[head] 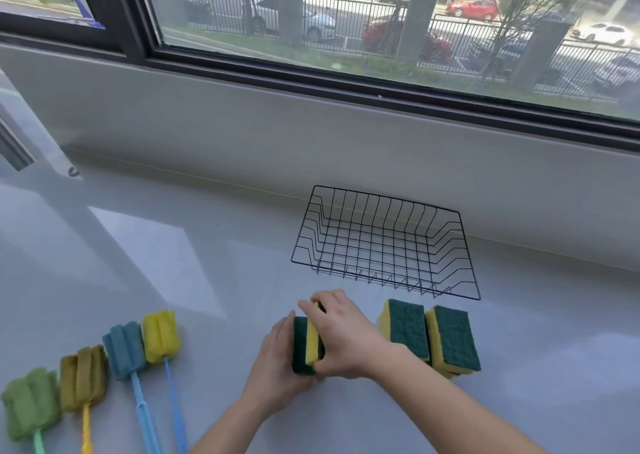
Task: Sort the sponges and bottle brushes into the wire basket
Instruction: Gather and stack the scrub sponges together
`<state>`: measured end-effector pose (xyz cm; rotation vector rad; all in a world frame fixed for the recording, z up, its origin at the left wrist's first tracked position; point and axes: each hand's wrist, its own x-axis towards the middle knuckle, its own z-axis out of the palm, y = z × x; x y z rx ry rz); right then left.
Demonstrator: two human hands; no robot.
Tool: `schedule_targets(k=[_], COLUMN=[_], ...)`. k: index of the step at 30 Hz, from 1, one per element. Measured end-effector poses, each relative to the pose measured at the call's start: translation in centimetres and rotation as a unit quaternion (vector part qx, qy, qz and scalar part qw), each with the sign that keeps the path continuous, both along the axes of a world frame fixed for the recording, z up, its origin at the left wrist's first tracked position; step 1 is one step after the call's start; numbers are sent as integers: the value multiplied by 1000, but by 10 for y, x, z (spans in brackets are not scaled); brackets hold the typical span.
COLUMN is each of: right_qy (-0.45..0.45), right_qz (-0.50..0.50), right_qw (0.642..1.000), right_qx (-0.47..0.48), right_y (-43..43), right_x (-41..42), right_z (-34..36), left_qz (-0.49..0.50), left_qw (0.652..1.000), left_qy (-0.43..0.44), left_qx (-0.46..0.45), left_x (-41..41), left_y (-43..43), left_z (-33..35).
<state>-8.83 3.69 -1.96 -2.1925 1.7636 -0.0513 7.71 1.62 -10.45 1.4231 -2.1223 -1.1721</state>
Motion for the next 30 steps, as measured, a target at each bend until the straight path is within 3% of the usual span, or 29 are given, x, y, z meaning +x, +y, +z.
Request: schedule_targets(k=[3,7,12,16,19,23,27,30], right_qy=[41,32,-72,-221,-291,-300,-345,-347], right_qz=[15,42,-26,-249,-362,-372,-398,-403], right_qw=[999,998,997,943,879,868,842,841], right_qx=[20,30,8,14,111,134,120,103], right_y=[-8,-14,-5,16,31,46,47,49], right_x=[10,21,9,-11,-6,7,16,15], right_z=[-8,-22,-21,-20,-23,-29,-28,-27], left_qz=[-7,26,32,48,72,109,61,68], left_qw=[1000,998,995,982,959,940,960,965], left_qy=[16,50,46,100,163,209,183,168], left_qx=[-1,33,81,150,219,248,203,188], left_x=[-1,3,11,15,15,4,-9,-16], left_y=[0,5,10,13,14,16,21,22], left_z=[1,-1,-3,-2,1,14,25,22])
